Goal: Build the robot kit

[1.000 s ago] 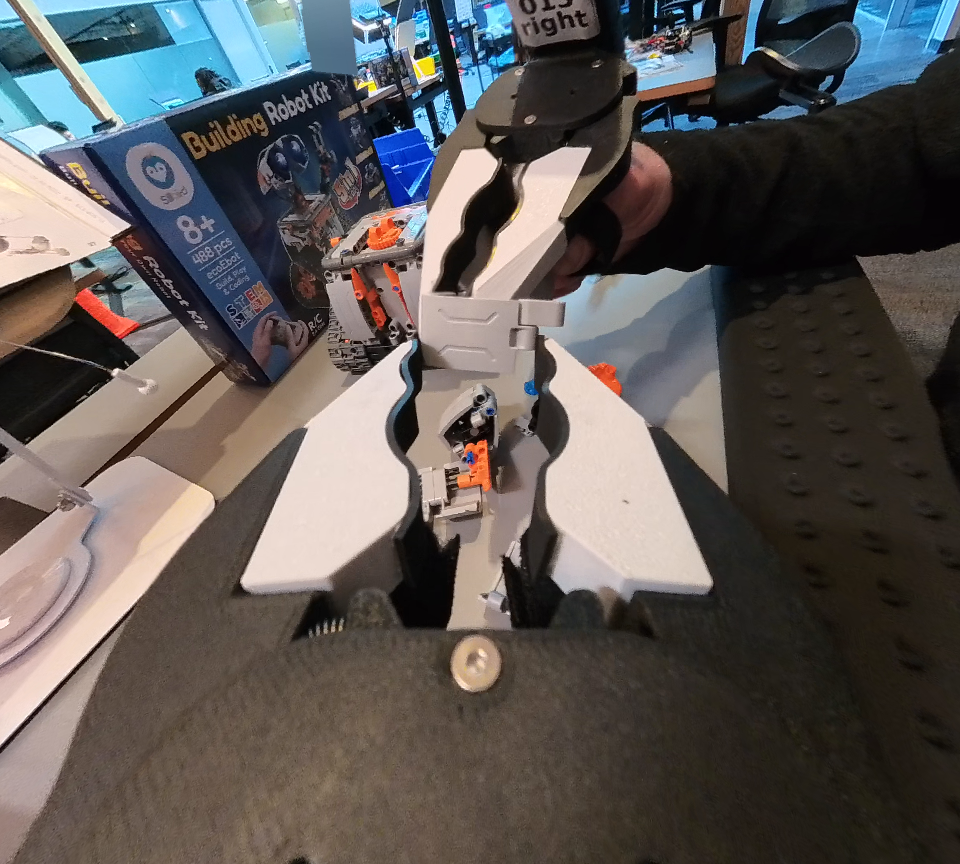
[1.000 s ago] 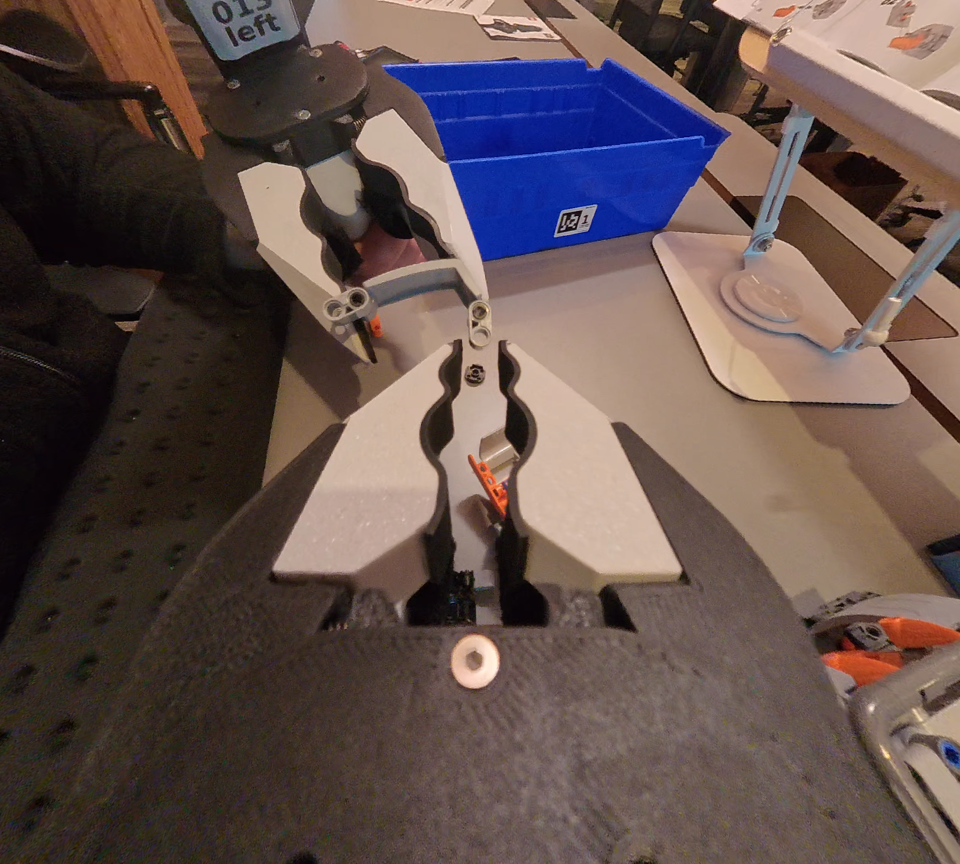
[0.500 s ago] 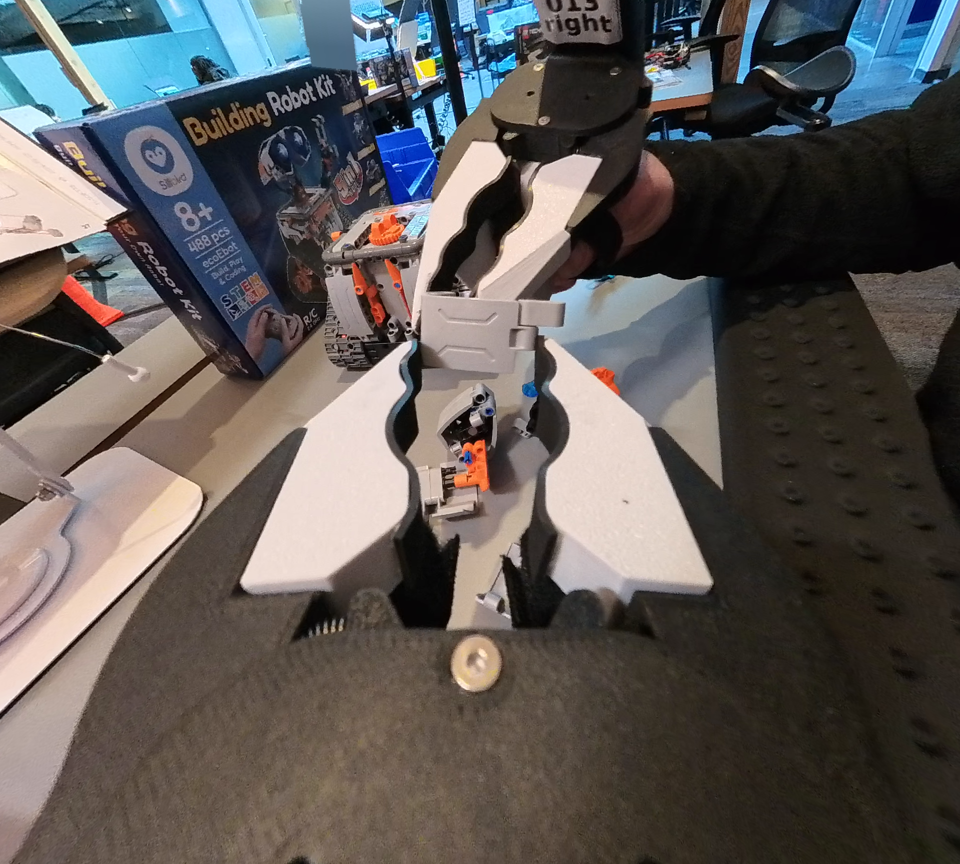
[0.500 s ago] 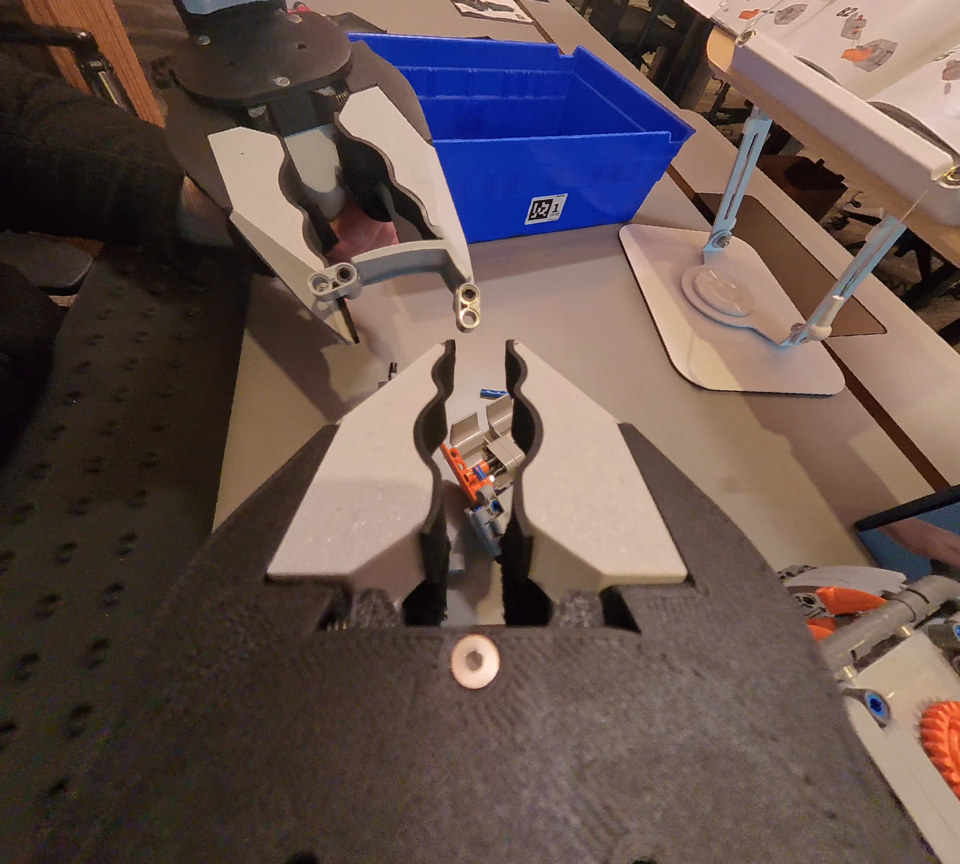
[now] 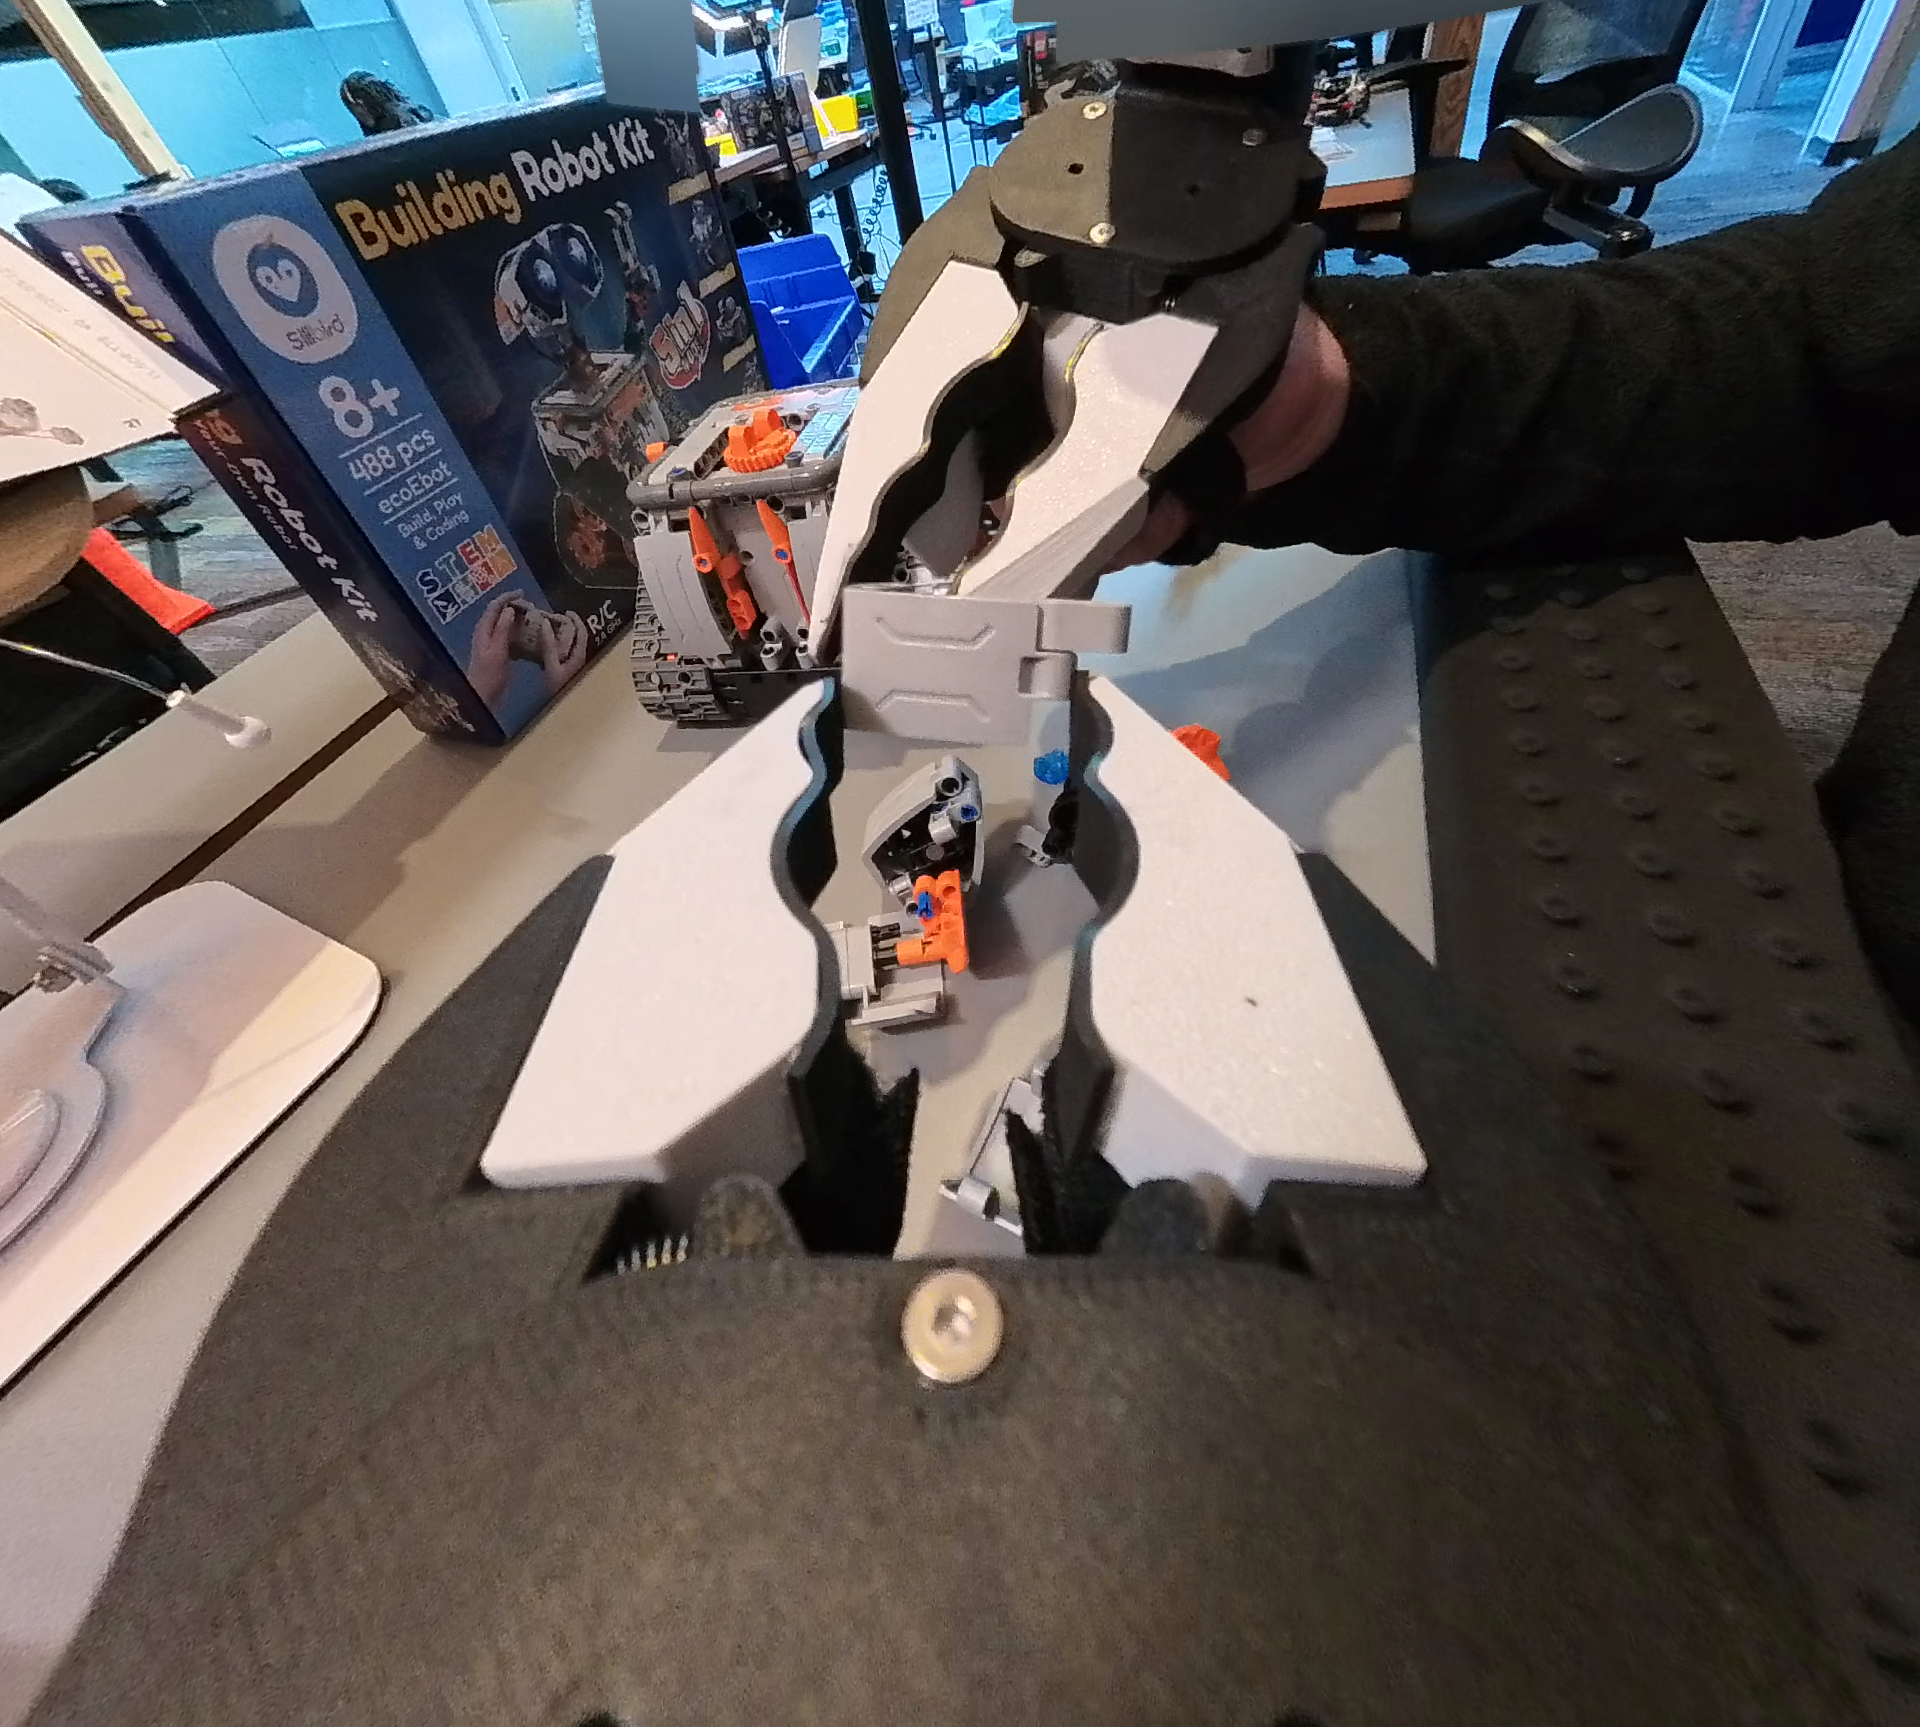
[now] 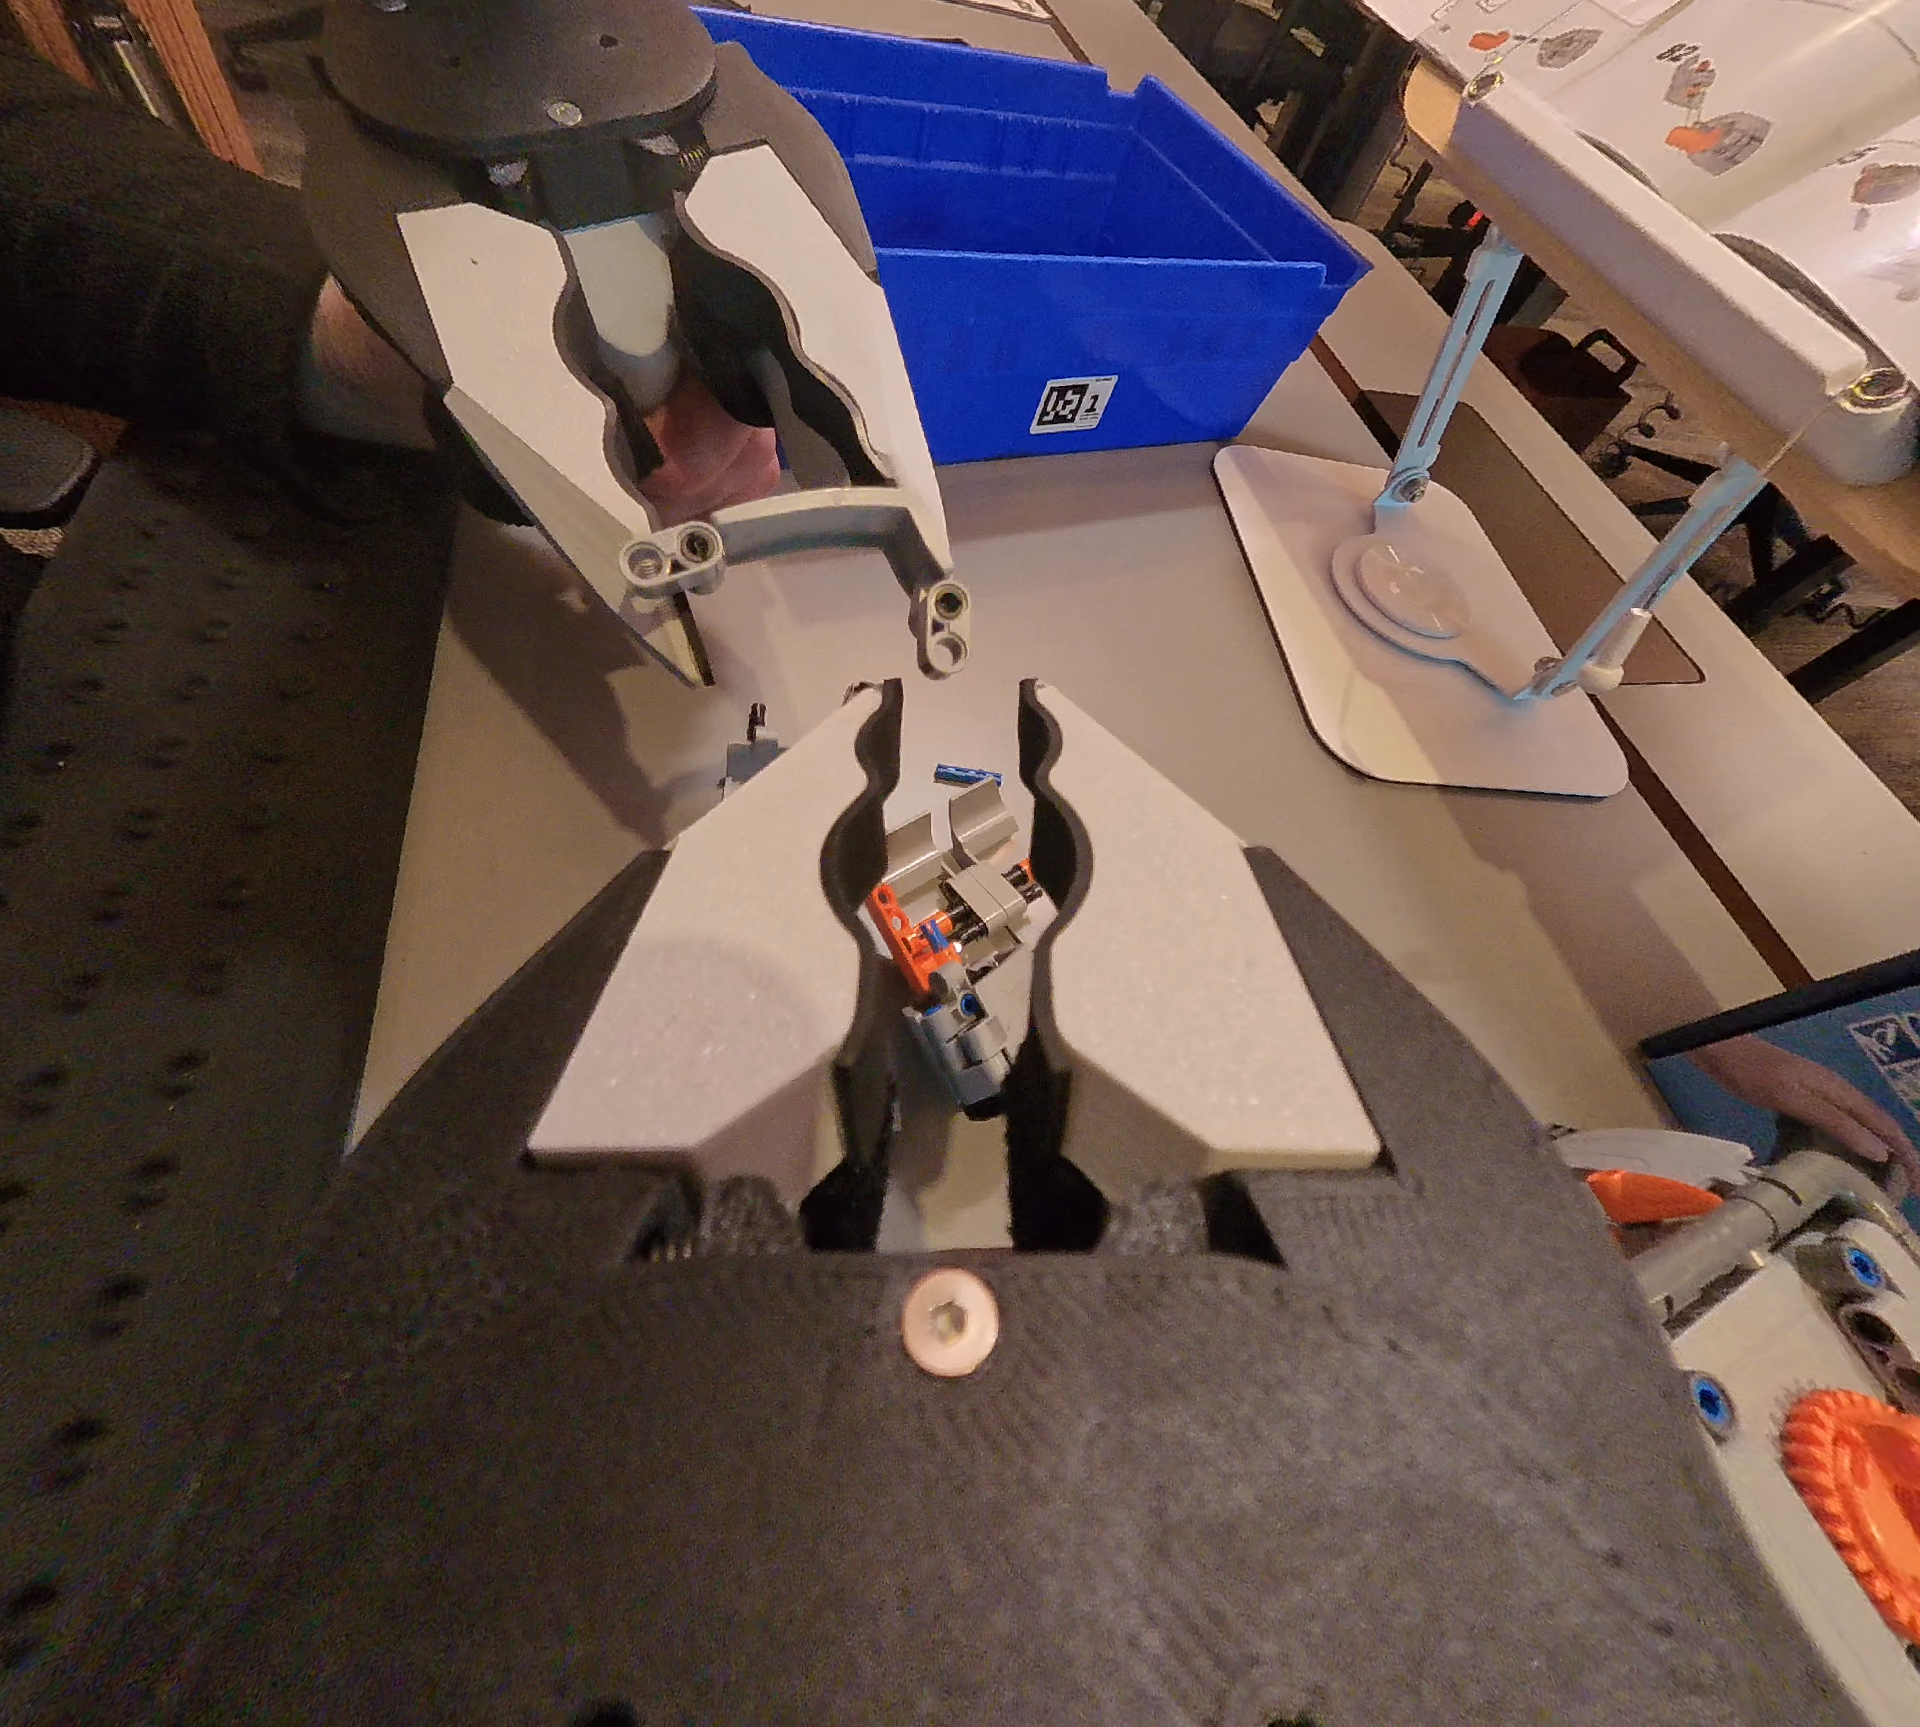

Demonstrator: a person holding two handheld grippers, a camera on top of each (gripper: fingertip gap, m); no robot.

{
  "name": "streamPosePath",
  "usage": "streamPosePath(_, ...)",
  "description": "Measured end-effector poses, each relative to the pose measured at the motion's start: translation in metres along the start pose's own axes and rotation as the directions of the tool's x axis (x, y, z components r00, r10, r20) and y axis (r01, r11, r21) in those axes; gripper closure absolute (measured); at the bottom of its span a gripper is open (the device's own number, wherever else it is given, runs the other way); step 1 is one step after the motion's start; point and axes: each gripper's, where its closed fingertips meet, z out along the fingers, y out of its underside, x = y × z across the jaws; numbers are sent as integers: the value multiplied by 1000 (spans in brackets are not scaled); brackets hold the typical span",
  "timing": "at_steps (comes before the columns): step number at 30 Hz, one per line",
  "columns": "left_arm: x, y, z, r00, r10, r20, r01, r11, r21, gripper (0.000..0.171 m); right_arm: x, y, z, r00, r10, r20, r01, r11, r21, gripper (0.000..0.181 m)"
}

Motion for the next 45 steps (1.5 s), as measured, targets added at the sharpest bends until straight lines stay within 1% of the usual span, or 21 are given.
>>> streamPosePath(9,0,0,0,1000,-4,-3,4,1000,0,131,-4,3,3,996,-85,-21,84,996,-29,160)
streamPosePath(21,0,2,1,1000,-14,-10,14,1000,-6,131,-1,5,5,991,-124,-55,122,992,-38,159)
streamPosePath(26,-1,0,0,1000,-25,-14,25,1000,14,131,2,5,5,991,-111,-71,109,994,-30,159)
streamPosePath(32,-1,-1,0,1000,-28,-13,28,999,18,131,7,0,1,994,-61,-86,62,998,17,159)
streamPosePath(36,-1,-1,0,999,-32,-12,33,999,21,131,8,-2,1,994,-64,-90,66,998,22,159)
streamPosePath(45,1,2,2,998,-47,-30,47,999,13,131,0,-7,0,996,-74,-56,77,996,54,162)
